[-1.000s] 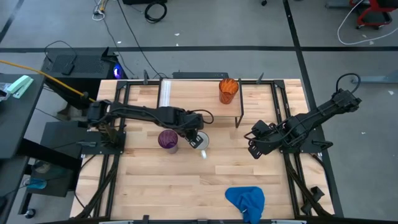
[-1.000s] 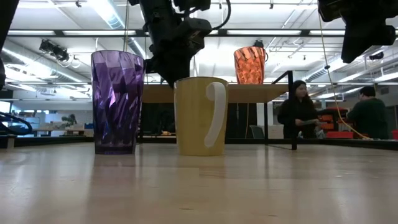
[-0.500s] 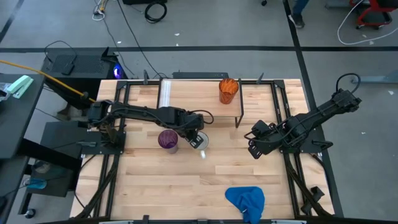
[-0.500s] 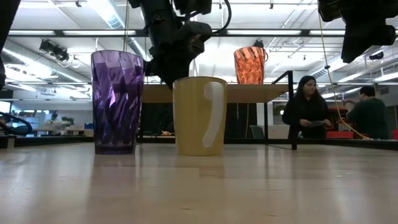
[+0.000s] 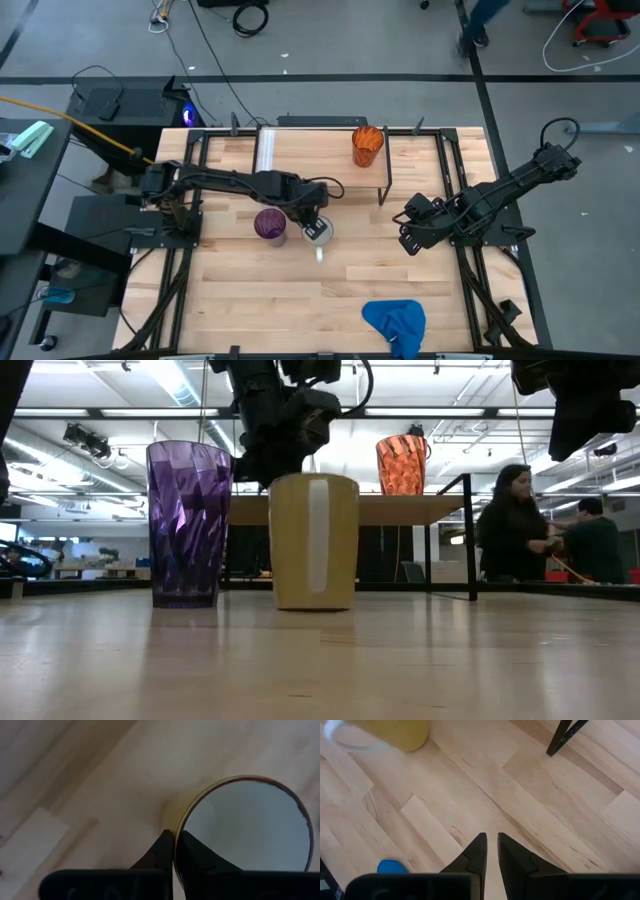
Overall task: Stack small to large cups/mugs on shelf
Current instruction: Put the yellow mug on the shelf
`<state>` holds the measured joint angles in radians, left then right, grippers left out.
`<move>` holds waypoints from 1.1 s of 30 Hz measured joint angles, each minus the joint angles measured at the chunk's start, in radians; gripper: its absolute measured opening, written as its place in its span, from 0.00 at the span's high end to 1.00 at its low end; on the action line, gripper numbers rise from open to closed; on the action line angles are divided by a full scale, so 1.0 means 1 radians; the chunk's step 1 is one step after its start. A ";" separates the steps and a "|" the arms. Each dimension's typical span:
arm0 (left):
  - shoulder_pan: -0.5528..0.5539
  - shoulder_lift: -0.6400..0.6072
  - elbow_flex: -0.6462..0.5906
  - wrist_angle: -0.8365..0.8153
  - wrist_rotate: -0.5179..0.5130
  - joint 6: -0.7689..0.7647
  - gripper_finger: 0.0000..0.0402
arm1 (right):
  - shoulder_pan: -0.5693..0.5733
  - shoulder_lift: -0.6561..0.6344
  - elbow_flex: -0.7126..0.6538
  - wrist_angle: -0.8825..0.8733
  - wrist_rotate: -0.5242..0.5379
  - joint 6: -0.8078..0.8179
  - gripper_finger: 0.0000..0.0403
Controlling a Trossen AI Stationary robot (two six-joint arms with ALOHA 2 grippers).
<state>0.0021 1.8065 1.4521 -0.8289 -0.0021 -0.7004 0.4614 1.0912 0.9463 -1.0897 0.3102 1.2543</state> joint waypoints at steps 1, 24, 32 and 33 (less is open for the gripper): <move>-0.002 0.000 0.016 -0.003 0.014 0.011 0.96 | 0.000 0.000 0.000 0.000 0.000 0.000 0.87; 0.083 -0.002 0.643 -0.455 -0.167 0.231 0.96 | 0.000 0.000 0.000 0.000 0.000 -0.019 0.87; 0.247 -0.002 0.698 -0.498 -0.181 0.347 0.96 | 0.000 0.000 0.000 0.000 -0.001 -0.019 0.87; 0.265 -0.002 0.706 -0.500 -0.182 0.361 0.96 | 0.000 0.000 0.000 0.000 -0.001 -0.019 0.87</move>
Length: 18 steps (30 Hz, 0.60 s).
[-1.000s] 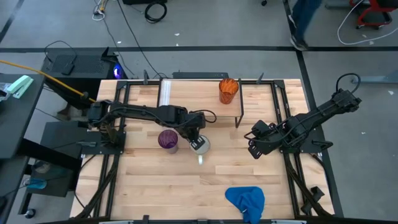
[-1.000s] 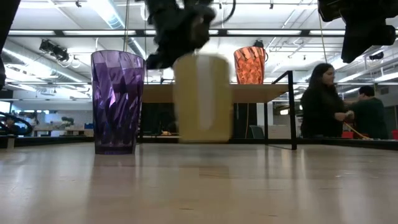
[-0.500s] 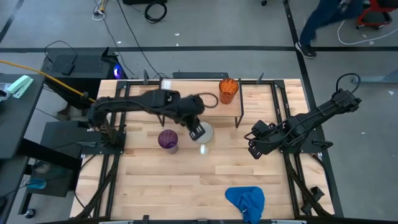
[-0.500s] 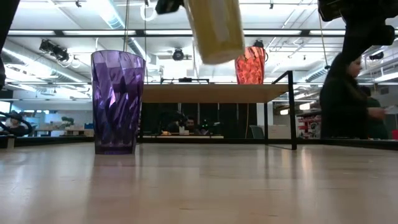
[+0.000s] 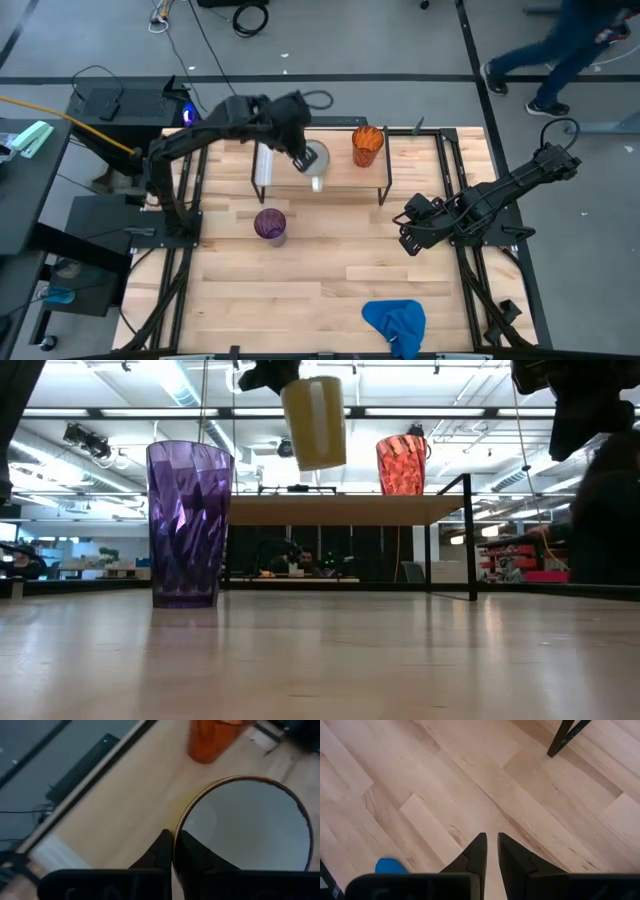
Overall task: Stack small to large cups/mugs on shelf
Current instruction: Put the yellow mug on the shelf
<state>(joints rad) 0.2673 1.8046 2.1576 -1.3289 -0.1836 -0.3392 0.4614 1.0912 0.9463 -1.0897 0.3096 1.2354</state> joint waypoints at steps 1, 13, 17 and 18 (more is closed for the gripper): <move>0.016 0.000 0.008 -0.005 0.000 0.025 0.96 | 0.000 0.000 0.000 0.000 0.000 0.000 0.87; 0.163 0.010 0.038 0.102 0.103 0.150 0.96 | 0.000 0.000 0.000 0.000 0.000 0.022 0.87; 0.190 0.044 0.036 0.111 0.147 0.168 0.96 | -0.001 0.000 0.000 0.001 0.000 0.023 0.87; 0.194 0.054 0.036 0.111 0.159 0.168 0.96 | -0.001 0.000 0.000 0.003 0.000 0.023 0.87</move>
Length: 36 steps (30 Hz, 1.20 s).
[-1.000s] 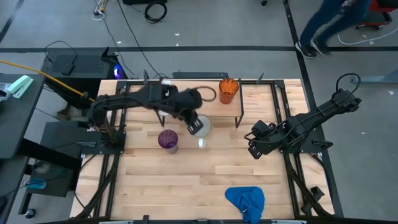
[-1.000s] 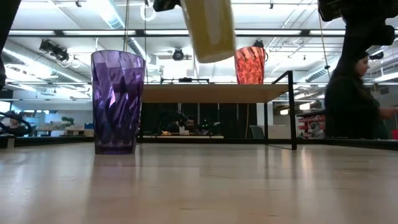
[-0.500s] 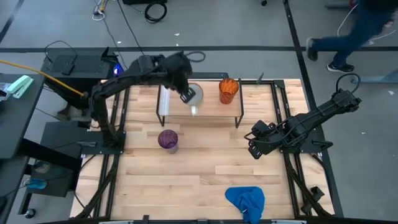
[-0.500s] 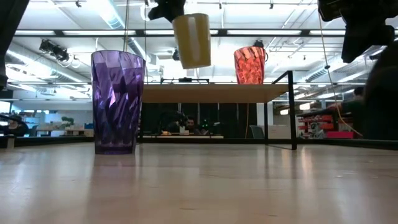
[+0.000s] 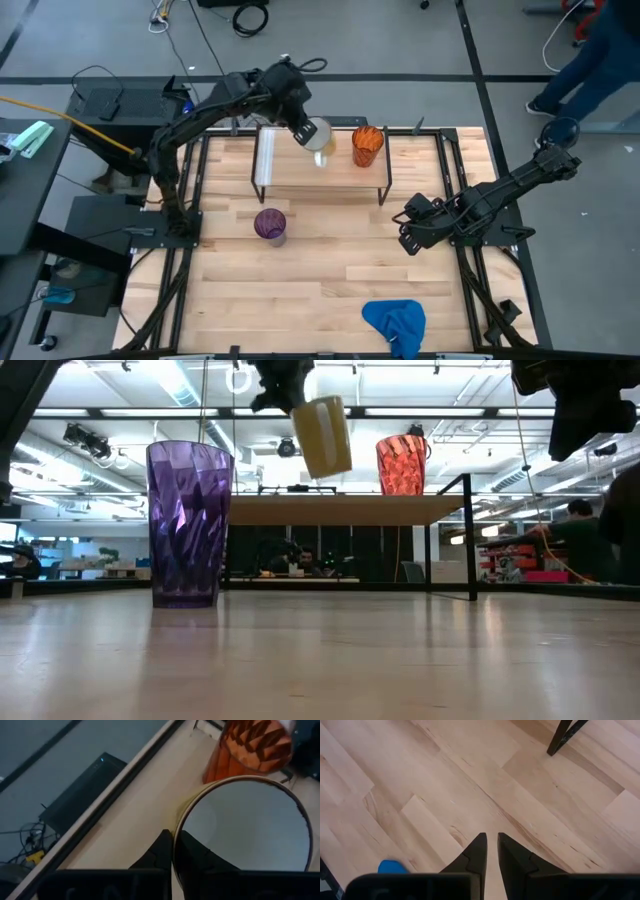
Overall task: Stack small to large cups/mugs on shelf
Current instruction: Put the yellow mug on the shelf
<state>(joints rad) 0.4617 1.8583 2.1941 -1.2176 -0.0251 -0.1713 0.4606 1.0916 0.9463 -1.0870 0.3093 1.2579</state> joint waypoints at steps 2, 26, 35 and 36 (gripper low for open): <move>0.002 0.019 0.000 -0.005 0.028 0.007 0.96 | 0.000 0.000 0.000 0.007 0.000 0.000 0.87; 0.030 0.091 -0.001 -0.022 0.101 0.075 0.96 | 0.000 0.000 0.000 0.021 0.000 0.007 0.87; 0.031 0.106 0.000 -0.030 0.078 0.070 0.96 | 0.000 0.000 0.000 0.021 0.001 0.007 0.87; 0.031 0.106 0.000 -0.028 0.074 0.071 0.96 | 0.000 0.000 0.000 0.021 0.001 0.007 0.87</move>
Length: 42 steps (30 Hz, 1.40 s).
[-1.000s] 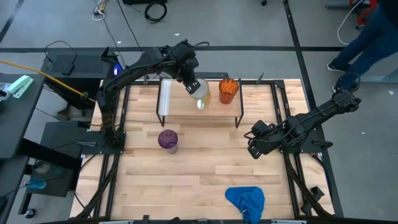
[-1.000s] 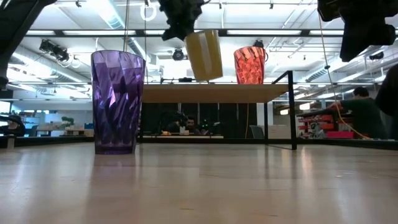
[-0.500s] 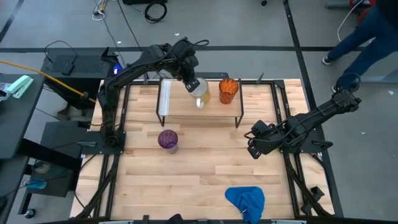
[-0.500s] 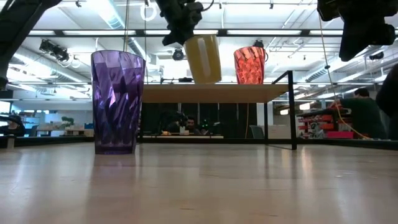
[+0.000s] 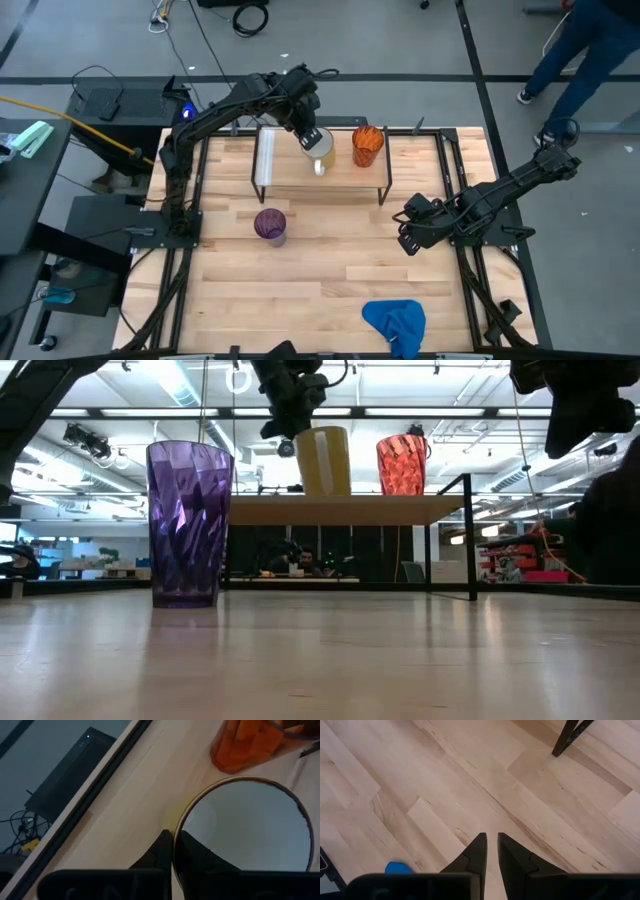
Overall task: Stack small to large cups/mugs on shelf
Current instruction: Put the yellow mug on the shelf
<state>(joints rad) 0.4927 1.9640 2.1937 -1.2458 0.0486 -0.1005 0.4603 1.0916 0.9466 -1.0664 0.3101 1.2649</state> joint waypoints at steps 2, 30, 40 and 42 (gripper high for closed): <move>0.000 0.000 0.000 0.010 -0.003 0.003 0.96 | 0.000 0.000 0.000 0.000 0.000 0.000 0.87; 0.000 0.000 0.000 0.042 -0.002 0.016 0.83 | 0.000 0.000 0.000 0.000 0.000 0.000 0.87; 0.000 0.000 0.000 0.067 -0.002 0.017 0.77 | 0.000 0.000 0.000 0.003 0.000 0.000 0.87; 0.000 0.000 0.000 0.069 -0.002 0.018 0.78 | 0.000 0.000 0.000 0.003 0.000 0.000 0.87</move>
<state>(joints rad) 0.4927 1.9644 2.1937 -1.1773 0.0466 -0.0830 0.4606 1.0916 0.9466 -1.0637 0.3103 1.2652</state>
